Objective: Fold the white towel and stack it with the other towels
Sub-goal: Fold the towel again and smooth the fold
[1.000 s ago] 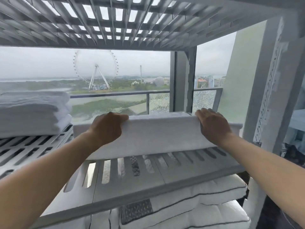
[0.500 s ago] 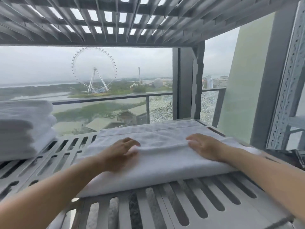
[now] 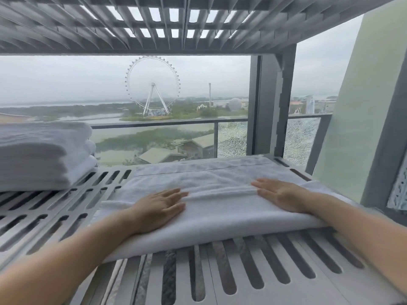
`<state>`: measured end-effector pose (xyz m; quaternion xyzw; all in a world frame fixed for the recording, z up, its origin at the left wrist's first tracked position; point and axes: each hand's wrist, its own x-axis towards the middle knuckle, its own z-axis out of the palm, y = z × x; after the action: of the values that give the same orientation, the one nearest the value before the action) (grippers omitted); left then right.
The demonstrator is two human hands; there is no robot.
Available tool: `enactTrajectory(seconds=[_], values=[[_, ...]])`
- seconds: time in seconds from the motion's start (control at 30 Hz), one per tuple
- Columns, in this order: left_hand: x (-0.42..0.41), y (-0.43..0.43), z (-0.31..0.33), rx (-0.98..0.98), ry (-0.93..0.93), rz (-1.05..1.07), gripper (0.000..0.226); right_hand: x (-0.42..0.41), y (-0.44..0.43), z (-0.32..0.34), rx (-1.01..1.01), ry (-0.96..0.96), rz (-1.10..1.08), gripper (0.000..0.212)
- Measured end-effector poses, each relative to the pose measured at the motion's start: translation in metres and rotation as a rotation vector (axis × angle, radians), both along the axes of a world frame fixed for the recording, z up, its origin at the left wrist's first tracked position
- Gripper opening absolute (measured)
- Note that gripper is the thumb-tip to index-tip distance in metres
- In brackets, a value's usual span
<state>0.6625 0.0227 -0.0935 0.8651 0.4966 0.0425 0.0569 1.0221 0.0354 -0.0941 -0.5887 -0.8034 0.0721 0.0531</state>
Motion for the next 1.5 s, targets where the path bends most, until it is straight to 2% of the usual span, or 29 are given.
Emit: enactTrajectory(seconds=[0.23, 0.43, 0.5, 0.57, 0.73, 0.87, 0.97, 1.17, 1.37, 1.5], values=[[-0.008, -0.029, 0.0, -0.027, 0.032, 0.205, 0.058, 0.018, -0.001, 0.0, -0.021, -0.029, 0.025, 0.056], [0.005, -0.044, 0.011, -0.071, 0.078, 0.269, 0.054, 0.001, -0.003, 0.01, -0.028, 0.123, 0.059, 0.059], [0.014, -0.04, 0.015, -0.08, 0.04, 0.257, 0.049, -0.016, -0.005, 0.013, -0.048, 0.153, 0.116, 0.059], [0.028, -0.033, 0.017, -0.103, -0.023, 0.224, 0.047, -0.04, -0.003, 0.016, -0.078, 0.124, 0.202, 0.059], [0.055, 0.0, 0.018, -0.179, -0.03, 0.22, 0.062, -0.088, 0.019, 0.025, -0.13, 0.031, 0.282, 0.055], [0.062, 0.034, 0.021, -0.169, -0.088, 0.176, 0.052, -0.109, 0.043, 0.029, -0.102, 0.003, 0.286, 0.048], [0.063, 0.06, 0.022, -0.147, -0.062, 0.132, 0.047, -0.116, 0.063, 0.027, -0.076, -0.032, 0.291, 0.05], [0.037, 0.093, 0.002, -0.057, 0.1, 0.199, 0.059, -0.095, 0.097, 0.006, -0.022, -0.107, 0.252, 0.061], [0.033, 0.1, -0.003, -0.078, 0.103, 0.229, 0.061, -0.063, 0.124, 0.001, -0.025, -0.089, 0.181, 0.06], [0.044, 0.121, 0.016, -0.097, 0.088, 0.244, 0.057, -0.069, 0.144, 0.013, -0.042, 0.008, 0.155, 0.047]])
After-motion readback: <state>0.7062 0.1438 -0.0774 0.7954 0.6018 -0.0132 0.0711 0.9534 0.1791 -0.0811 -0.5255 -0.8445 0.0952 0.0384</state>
